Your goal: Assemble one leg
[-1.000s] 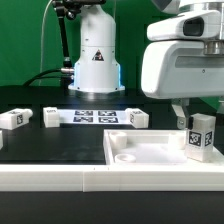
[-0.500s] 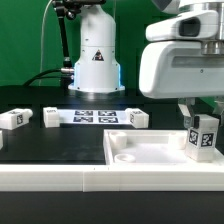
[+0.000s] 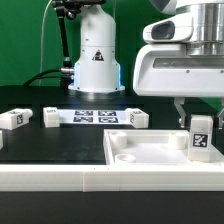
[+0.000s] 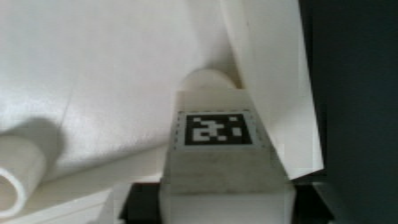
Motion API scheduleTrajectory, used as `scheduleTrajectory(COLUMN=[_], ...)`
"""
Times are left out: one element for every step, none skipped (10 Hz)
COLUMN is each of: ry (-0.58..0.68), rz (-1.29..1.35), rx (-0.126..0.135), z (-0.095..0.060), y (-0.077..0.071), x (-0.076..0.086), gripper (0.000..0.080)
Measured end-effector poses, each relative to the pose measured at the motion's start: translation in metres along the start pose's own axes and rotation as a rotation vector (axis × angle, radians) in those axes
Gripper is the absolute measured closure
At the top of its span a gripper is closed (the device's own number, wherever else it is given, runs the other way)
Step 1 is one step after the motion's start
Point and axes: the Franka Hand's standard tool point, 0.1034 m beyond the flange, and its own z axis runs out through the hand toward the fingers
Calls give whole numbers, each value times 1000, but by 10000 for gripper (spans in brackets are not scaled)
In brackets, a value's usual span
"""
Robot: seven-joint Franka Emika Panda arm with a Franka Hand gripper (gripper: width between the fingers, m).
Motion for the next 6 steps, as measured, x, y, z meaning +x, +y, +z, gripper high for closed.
scheduleTrajectory(ry=[1,2,0,-3,-2,-1], rz=[145,205,263,315,354,324], rx=[-8,-9,-5,-3,-3,-2], z=[0,0,0,0,0,0], y=[0,1,2,2,2,3], x=[0,0,1,1,1,2], gripper=[509,509,509,509,509,509])
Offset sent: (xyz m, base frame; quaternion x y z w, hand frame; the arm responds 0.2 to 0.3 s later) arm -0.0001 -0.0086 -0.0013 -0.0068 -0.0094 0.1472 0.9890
